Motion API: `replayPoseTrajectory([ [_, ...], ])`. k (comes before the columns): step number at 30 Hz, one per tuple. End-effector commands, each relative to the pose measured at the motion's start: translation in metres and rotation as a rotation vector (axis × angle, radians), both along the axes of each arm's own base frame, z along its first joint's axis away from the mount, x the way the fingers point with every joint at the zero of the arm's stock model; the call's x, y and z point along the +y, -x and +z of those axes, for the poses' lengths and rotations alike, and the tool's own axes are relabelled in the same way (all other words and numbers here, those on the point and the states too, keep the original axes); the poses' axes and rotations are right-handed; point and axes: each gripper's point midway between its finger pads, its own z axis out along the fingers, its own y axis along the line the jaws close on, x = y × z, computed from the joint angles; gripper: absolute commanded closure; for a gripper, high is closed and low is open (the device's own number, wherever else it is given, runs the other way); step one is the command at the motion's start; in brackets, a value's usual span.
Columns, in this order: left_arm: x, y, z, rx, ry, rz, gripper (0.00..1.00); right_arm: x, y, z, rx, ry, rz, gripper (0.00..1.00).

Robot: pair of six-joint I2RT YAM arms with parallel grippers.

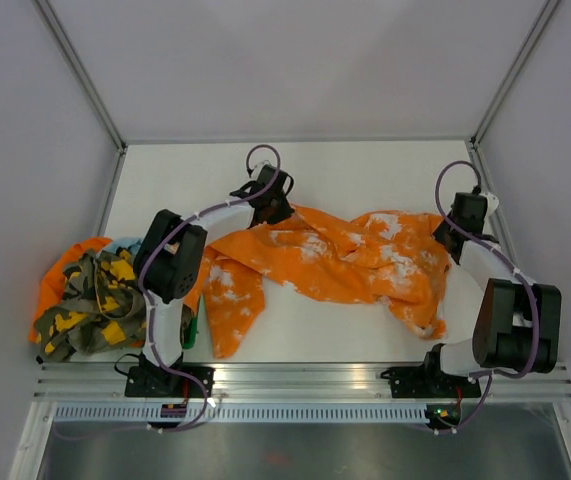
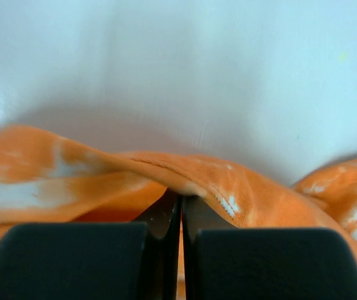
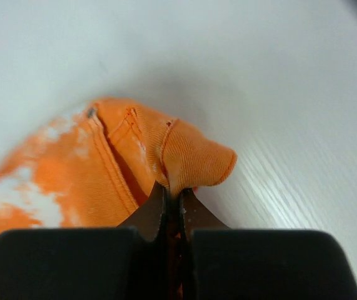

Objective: Fold and stack the trousers
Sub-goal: Flatten the trousers out

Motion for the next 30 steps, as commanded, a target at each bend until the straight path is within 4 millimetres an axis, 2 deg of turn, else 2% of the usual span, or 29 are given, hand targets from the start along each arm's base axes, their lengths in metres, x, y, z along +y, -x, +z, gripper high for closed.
replayPoseTrajectory([
  [1,0.024,-0.056,0.109,-0.316,0.046,0.076,0.98,-0.01,-0.069,0.102,-0.287,0.066,0.041,1.0],
  [2,0.029,-0.062,0.137,-0.394,0.017,0.052,0.98,-0.01,-0.088,0.141,-0.375,0.078,0.054,1.0],
  [4,0.038,-0.07,0.182,-0.511,-0.023,0.06,0.98,-0.006,-0.108,0.179,-0.453,0.083,0.105,1.0],
  [5,0.043,-0.07,0.205,-0.564,-0.054,0.044,0.98,-0.006,-0.127,0.214,-0.521,0.097,0.126,1.0],
  [6,0.043,-0.072,0.233,-0.617,-0.05,0.042,0.98,-0.005,-0.135,0.225,-0.534,0.099,0.147,1.0],
  [7,0.043,-0.07,0.242,-0.628,-0.059,0.02,0.98,-0.004,-0.147,0.221,-0.508,0.093,0.171,1.0],
  [8,0.044,-0.067,0.252,-0.643,-0.081,-0.003,0.95,-0.004,-0.159,0.256,-0.563,0.109,0.181,1.0],
  [9,0.047,-0.064,0.269,-0.662,-0.084,-0.009,0.55,-0.004,-0.163,0.255,-0.54,0.107,0.193,1.0],
  [10,0.052,-0.058,0.263,-0.617,-0.122,-0.027,0.41,-0.005,-0.172,0.248,-0.519,0.116,0.209,1.0],
  [11,0.058,-0.057,0.271,-0.613,-0.149,-0.031,0.27,-0.005,-0.176,0.257,-0.536,0.123,0.215,1.0],
  [12,0.064,-0.055,0.266,-0.582,-0.172,-0.031,0.14,-0.007,-0.18,0.254,-0.528,0.127,0.213,1.0],
  [13,0.075,-0.056,0.259,-0.547,-0.188,-0.032,0.02,-0.01,-0.186,0.24,-0.497,0.13,0.213,1.0],
  [15,0.095,-0.053,0.23,-0.457,-0.229,-0.035,0.01,-0.01,-0.191,0.226,-0.449,0.142,0.239,1.0],
  [16,0.098,-0.052,0.219,-0.447,-0.264,-0.073,0.01,-0.009,-0.197,0.206,-0.407,0.133,0.255,1.0],
  [18,0.092,-0.052,0.182,-0.436,-0.312,-0.174,0.01,-0.008,-0.199,0.184,-0.361,0.131,0.282,0.98],
  [19,0.087,-0.05,0.165,-0.418,-0.327,-0.243,0.01,-0.004,-0.202,0.167,-0.334,0.109,0.304,0.89],
  [20,0.086,-0.048,0.148,-0.373,-0.339,-0.268,0.01,-0.004,-0.2,0.156,-0.304,0.092,0.3,0.62],
  [21,0.085,-0.048,0.134,-0.338,-0.345,-0.279,0.01,-0.002,-0.199,0.148,-0.281,0.077,0.301,0.47],
  [22,0.084,-0.049,0.107,-0.276,-0.348,-0.281,0.01,-0.001,-0.198,0.139,-0.256,0.06,0.304,0.35],
  [23,0.082,-0.048,0.097,-0.246,-0.339,-0.284,0.01,0.003,-0.194,0.133,-0.232,0.04,0.313,0.23],
  [26,0.067,-0.036,0.061,-0.165,-0.257,-0.332,0.01,0.018,-0.182,0.135,-0.229,-0.01,0.368,0.14],
  [27,0.052,-0.034,0.062,-0.182,-0.19,-0.379,0.01,0.022,-0.177,0.147,-0.25,-0.015,0.385,0.13],
  [30,0.038,-0.021,0.047,-0.177,-0.131,-0.456,0.01,0.034,-0.16,0.149,-0.249,-0.056,0.423,0.11],
])
